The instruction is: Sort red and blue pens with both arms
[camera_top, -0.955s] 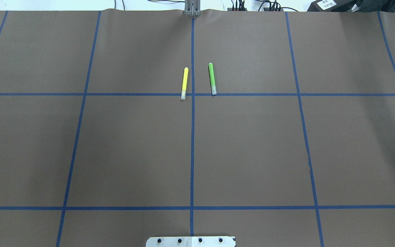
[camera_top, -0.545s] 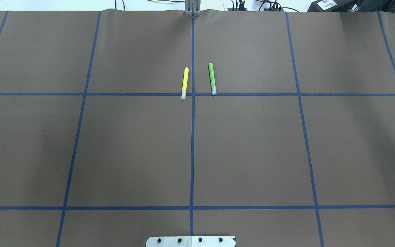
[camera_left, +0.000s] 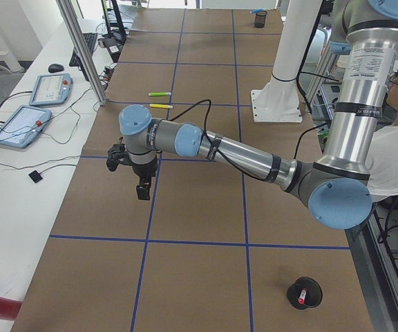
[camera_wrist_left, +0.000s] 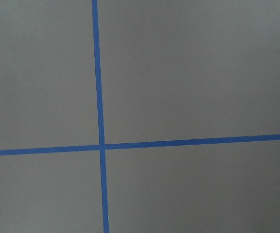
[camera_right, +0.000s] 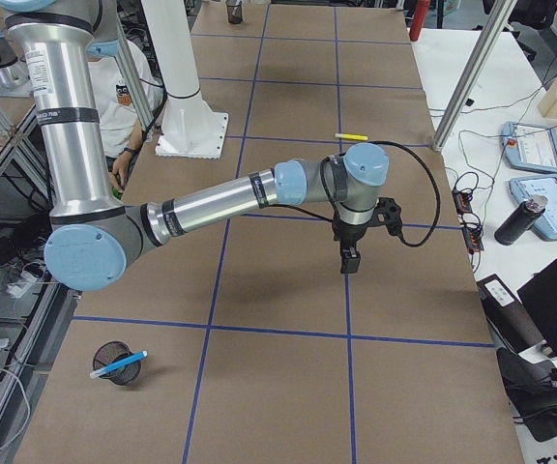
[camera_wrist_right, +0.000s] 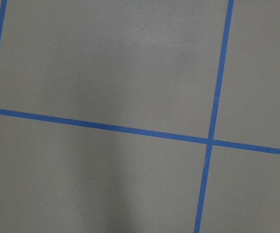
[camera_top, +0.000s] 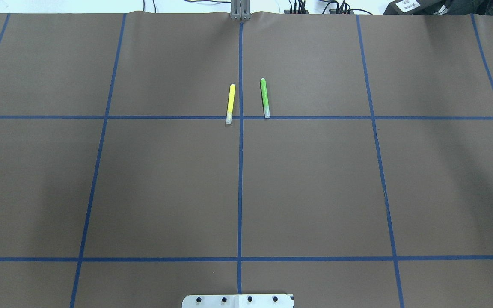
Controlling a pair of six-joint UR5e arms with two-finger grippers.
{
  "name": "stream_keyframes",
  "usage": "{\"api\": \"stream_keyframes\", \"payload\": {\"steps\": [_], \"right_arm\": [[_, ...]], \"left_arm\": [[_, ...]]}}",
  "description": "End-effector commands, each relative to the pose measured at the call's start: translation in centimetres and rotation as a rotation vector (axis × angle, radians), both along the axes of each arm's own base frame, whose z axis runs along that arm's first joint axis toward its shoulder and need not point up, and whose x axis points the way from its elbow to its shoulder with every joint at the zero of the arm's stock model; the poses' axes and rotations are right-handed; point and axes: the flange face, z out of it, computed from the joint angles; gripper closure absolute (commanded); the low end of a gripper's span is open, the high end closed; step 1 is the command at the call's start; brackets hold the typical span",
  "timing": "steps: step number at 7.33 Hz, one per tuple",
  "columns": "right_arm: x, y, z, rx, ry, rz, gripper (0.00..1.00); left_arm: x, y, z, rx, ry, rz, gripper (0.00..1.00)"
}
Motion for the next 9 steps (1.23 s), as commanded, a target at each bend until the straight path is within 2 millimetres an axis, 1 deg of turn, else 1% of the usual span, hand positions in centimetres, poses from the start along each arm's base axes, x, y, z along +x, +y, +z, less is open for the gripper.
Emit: {"api": "stream_keyframes", "payload": {"steps": [1, 3, 4, 9], "right_arm": [[-0.1, 0.1, 0.2, -0.003, 0.001, -0.003, 0.0], [-0.2, 0.1, -0.1, 0.002, -0.003, -0.002, 0.0], [-0.2, 0.1, -0.2, 0.003, -0.004, -0.003, 0.0], [-0.1, 1.5, 0.7, -0.01, -0.012, -0.002, 0.0]], "left_arm": [[0.4, 0.3, 1.5, -0.037, 0.031, 0.007, 0.0], [0.4, -0.3, 2.2, 0.003, 0.03, 0.009, 0.0], [0.4, -0.7, 4.0, 0.003, 0.028, 0.008, 0.0], [0.4, -0.8, 4.0, 0.012, 0.03, 0.001, 0.0]]}}
